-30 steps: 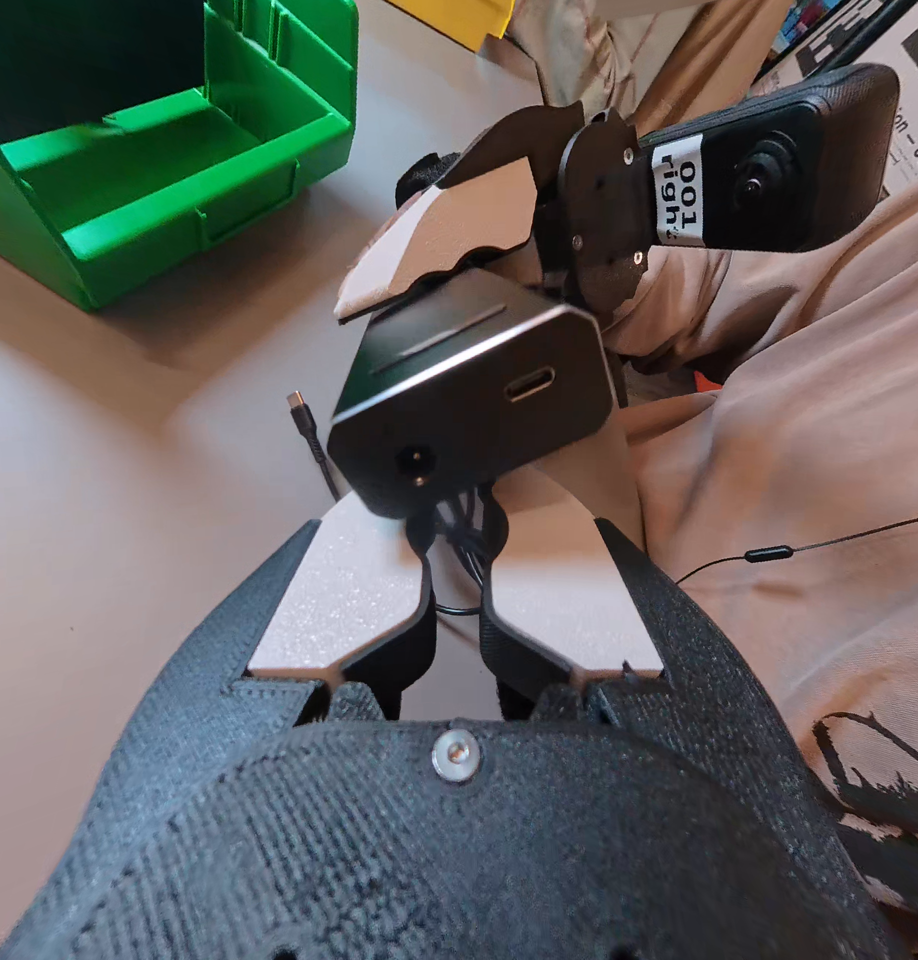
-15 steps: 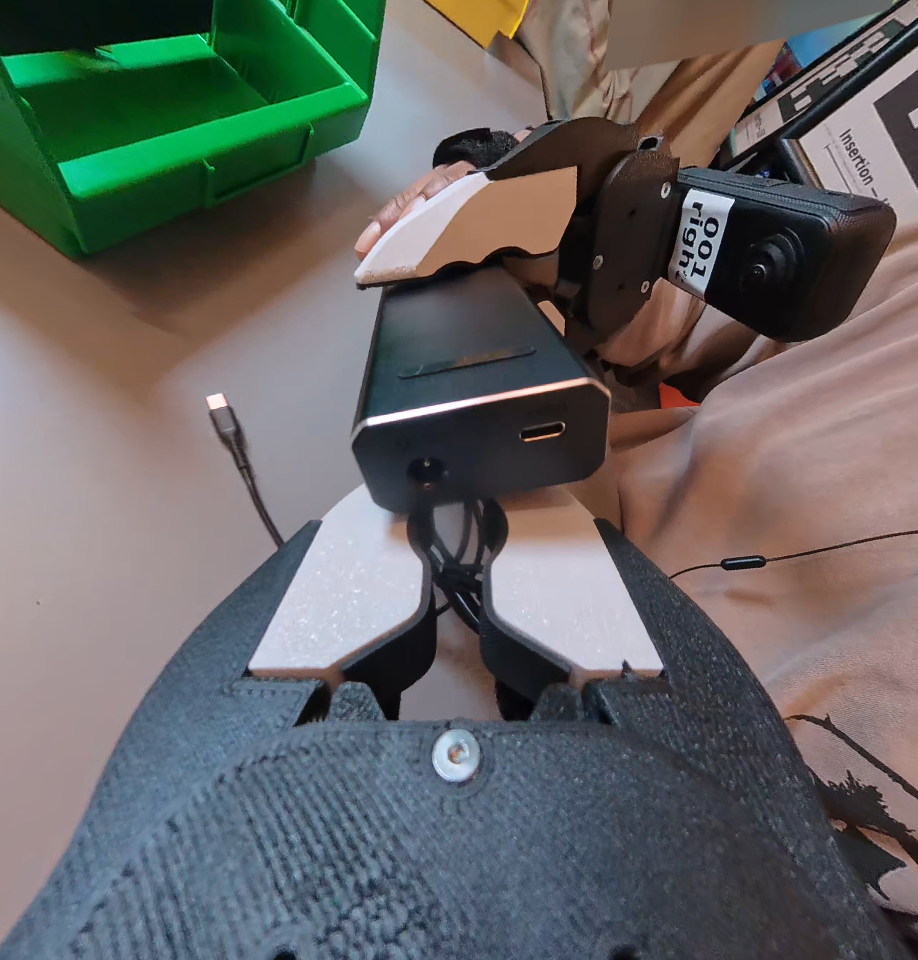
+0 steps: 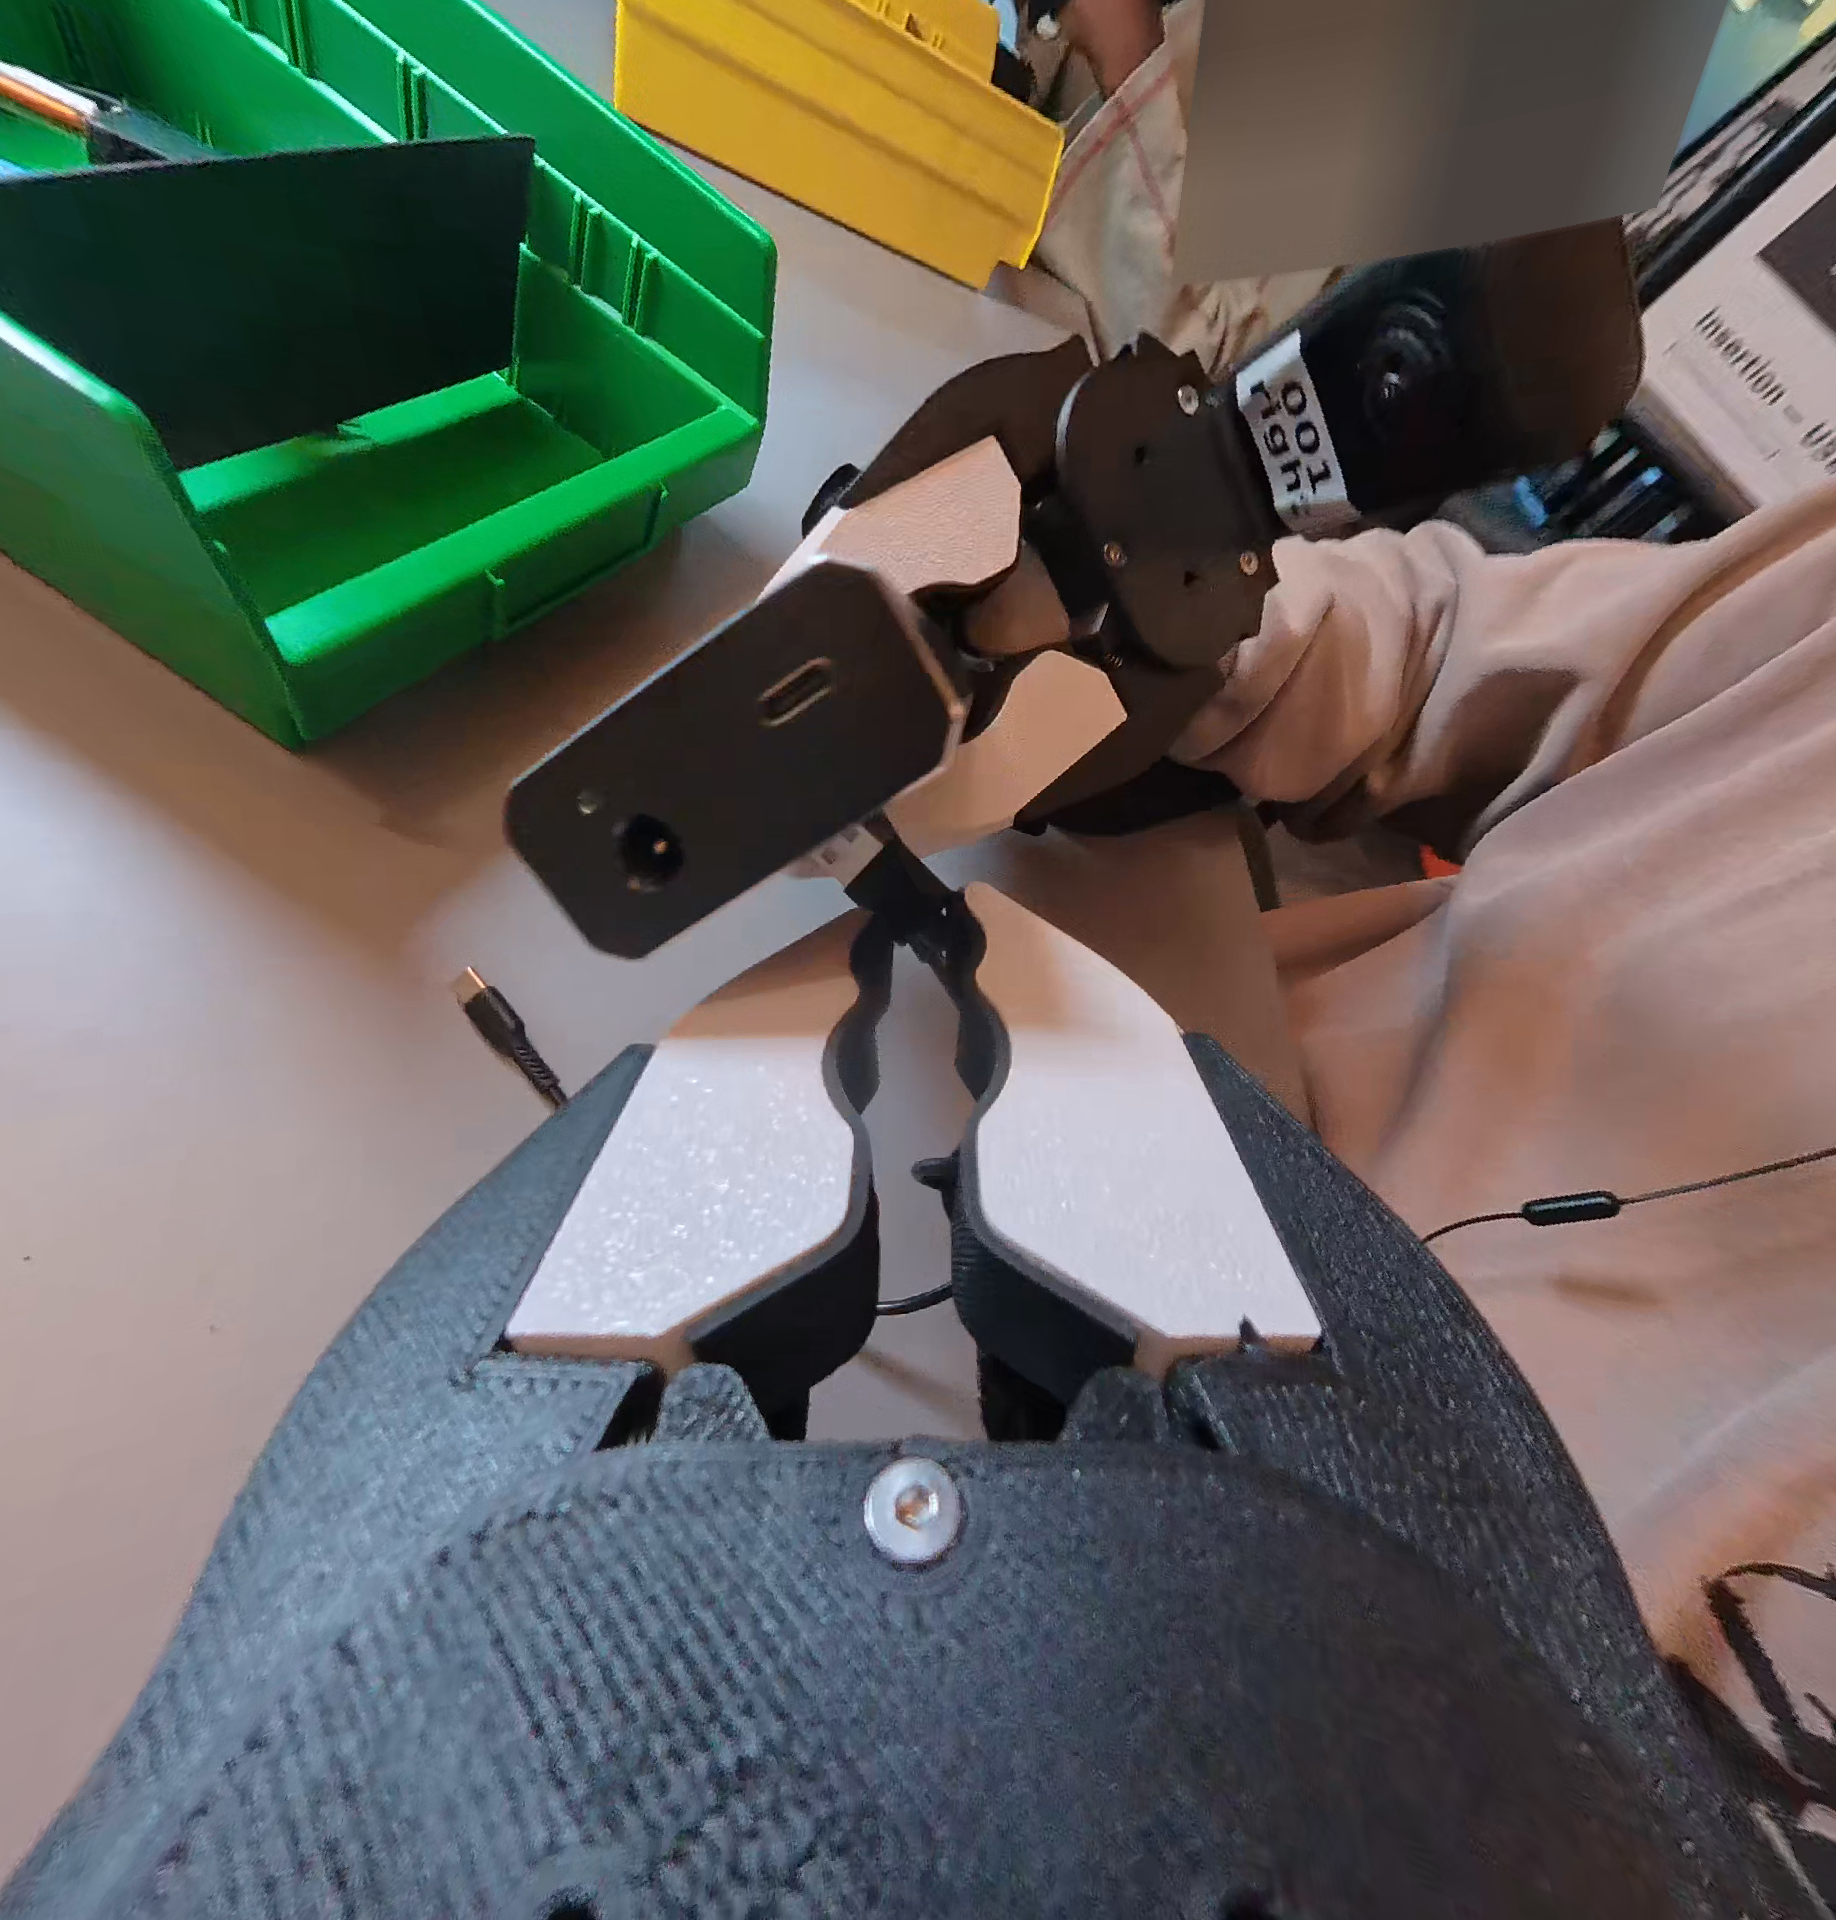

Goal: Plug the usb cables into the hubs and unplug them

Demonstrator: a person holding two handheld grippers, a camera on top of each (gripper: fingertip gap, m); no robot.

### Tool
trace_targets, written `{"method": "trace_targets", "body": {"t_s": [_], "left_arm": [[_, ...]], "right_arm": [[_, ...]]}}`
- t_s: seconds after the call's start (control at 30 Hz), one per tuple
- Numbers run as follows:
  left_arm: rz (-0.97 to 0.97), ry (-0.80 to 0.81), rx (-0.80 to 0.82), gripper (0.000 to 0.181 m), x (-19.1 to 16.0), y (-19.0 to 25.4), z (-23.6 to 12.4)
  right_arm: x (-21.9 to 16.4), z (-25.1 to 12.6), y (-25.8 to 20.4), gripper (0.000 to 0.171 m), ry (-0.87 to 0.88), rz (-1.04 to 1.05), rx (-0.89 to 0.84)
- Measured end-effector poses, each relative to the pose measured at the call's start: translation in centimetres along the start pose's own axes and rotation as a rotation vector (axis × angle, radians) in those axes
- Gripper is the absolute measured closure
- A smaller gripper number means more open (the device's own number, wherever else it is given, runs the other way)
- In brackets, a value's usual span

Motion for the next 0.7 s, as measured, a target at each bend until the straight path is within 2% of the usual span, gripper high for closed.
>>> {"method": "trace_targets", "body": {"t_s": [0.13,0.27,0.43,0.57,0.7], "left_arm": [[0.164,-0.053,0.107,0.181,0.7,1.6,0.1],[0.258,-0.106,0.216,0.181,0.8,2.4,0.2],[0.176,-0.018,0.206,0.178,0.8,1.5,0.2],[0.090,0.052,0.220,0.165,0.8,0.8,0.4],[-0.042,0.080,0.142,0.148,0.2,0.0,1.3]], "right_arm": [[-0.2,0.4,0.0,0.141,0.024,0.135,0.094],[-0.2,0.4,0.1,0.141,0.048,0.197,0.124],[-0.3,0.3,0.6,0.141,0.055,0.235,0.086],[-0.3,0.1,0.8,0.141,0.060,0.248,0.034],[0.0,-0.1,0.8,0.141,0.072,0.239,-0.016]]}}
Point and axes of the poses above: each gripper's, where its closed fingertips meet, z out along the fingers, x out of its top, y = z × x across the jaws, the point moved 9 cm from there along -z, back along the fingers, and after that the axes turned 5 degrees about x, right-handed, at the moved point
